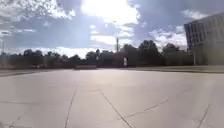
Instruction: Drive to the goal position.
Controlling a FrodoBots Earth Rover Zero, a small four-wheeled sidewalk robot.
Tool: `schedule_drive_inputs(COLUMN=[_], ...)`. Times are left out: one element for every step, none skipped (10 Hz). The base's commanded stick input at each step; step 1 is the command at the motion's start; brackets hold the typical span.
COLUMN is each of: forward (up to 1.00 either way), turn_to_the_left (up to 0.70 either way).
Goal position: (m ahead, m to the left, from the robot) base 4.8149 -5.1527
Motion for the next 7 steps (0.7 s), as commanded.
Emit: schedule_drive_inputs(forward=[0.70,0.70,0.70,0.70,0.70,0.70,0.70], turn_to_the_left=[0.32,0.32,0.32,0.32,0.22,-0.01,-0.01])
